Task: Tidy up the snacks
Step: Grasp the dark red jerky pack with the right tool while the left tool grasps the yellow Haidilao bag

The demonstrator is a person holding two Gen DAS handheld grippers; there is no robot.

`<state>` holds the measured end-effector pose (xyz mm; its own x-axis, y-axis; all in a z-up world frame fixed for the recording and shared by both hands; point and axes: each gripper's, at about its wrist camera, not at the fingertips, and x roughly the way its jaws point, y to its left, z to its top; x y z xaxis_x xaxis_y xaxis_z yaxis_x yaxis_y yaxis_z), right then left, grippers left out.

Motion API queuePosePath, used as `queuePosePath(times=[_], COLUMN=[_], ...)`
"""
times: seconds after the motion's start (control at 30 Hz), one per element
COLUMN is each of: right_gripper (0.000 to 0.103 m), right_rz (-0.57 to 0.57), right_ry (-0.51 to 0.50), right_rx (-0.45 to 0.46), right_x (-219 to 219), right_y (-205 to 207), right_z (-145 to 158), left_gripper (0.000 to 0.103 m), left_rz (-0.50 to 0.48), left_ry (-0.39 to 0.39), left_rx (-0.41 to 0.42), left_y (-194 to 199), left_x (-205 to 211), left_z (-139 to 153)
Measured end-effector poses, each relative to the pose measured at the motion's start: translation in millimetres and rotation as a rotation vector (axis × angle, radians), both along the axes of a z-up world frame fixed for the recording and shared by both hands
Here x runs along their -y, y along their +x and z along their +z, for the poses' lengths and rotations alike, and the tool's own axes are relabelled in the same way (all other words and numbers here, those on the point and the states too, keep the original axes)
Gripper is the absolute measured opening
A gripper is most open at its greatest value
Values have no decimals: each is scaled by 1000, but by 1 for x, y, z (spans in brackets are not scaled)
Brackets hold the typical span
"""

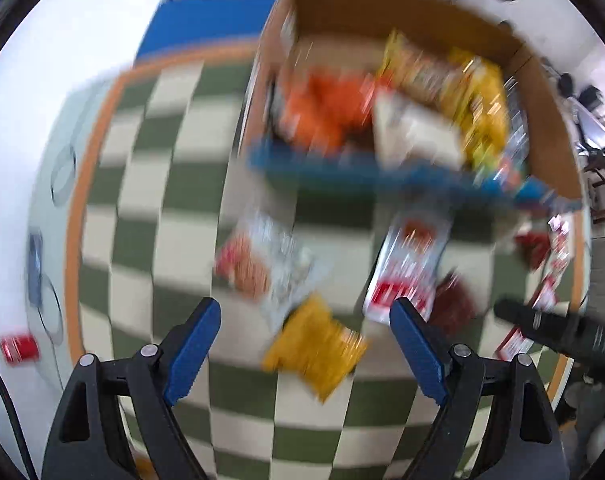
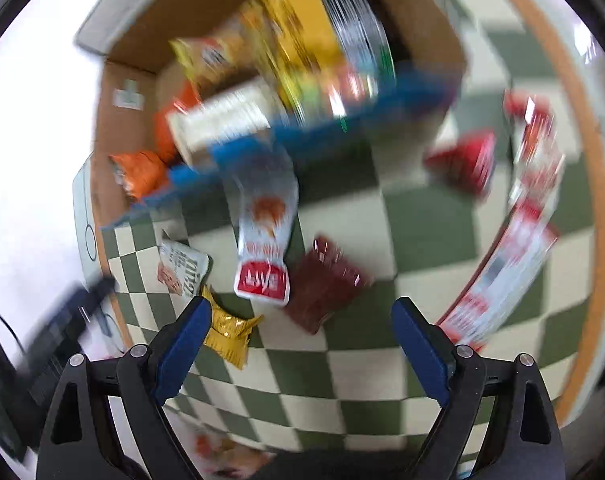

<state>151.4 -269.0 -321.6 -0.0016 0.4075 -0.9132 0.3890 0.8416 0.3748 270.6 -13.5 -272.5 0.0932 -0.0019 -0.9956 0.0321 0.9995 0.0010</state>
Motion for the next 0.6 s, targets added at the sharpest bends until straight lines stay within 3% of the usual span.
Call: queuePosePath(times=[0.1, 0.17, 0.27, 0.43, 0.6], right_gripper=[86, 71, 63, 63, 63], right_rz=[-90, -133, -211, -264, -137], right_ry=[15, 2, -31, -95, -173], right_rx=[-73, -105, -141, -143, -150], right_x=[-3, -5, -5, -14, -43], right_y=[-9, -11, -10, -3, 10], right_z=[-37, -53, -73, -81, -84], left_gripper=[86, 86, 86, 86, 86], left_rz=[65, 102, 162, 261, 333], left_ry=[2, -18, -54, -135, -220], left_rx=[-61, -94, -144, -204, -270], left_y=[-14, -23, -27, -27, -18], left_x=[-16, -24, -35, -50, -57], left_z=[-26, -38, -54, -71, -87])
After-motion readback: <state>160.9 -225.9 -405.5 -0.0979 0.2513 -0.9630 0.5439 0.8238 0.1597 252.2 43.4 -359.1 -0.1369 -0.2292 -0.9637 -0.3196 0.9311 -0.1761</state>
